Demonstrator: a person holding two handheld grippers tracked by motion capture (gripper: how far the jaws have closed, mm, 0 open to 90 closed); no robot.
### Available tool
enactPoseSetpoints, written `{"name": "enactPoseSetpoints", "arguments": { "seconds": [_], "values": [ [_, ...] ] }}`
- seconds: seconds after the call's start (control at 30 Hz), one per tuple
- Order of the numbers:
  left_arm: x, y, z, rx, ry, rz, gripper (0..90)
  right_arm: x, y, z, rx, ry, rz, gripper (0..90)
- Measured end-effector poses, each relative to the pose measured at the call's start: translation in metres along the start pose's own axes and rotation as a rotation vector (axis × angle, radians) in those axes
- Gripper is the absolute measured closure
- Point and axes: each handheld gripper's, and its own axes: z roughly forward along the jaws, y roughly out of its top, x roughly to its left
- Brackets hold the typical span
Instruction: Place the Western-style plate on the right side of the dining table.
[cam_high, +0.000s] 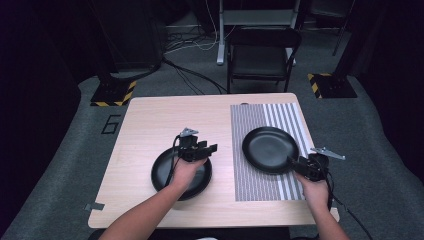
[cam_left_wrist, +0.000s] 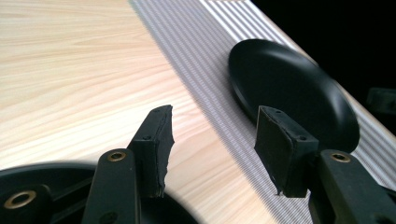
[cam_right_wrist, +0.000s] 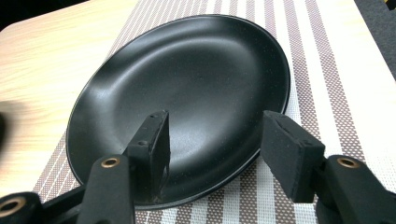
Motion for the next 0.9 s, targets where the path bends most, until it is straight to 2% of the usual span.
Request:
{"name": "enactPoseSetpoints", "arguments": {
  "seconds": [0.17,0.37,0.67,0.9],
  "values": [
    [0.020,-0.012,-0.018,0.012,0.027,0.009,46.5,-0.004,-0.003,-0.002,0.016,0.006,0.016,41.8],
    [0.048,-0.028,-0.037,0.026,0.066,-0.002,46.7,-0.008,-0.006,-0.005,0.024,-0.010,0.007,41.8],
    [0.087,-0.049,-0.069,0.022,0.134,-0.037,47.0,-0.013,-0.010,-0.009,0.020,-0.026,0.004,41.7],
    [0.113,-0.063,-0.095,0.009,0.180,-0.057,47.0,-0.012,-0.013,-0.010,0.016,-0.041,-0.032,41.8]
  ]
}}
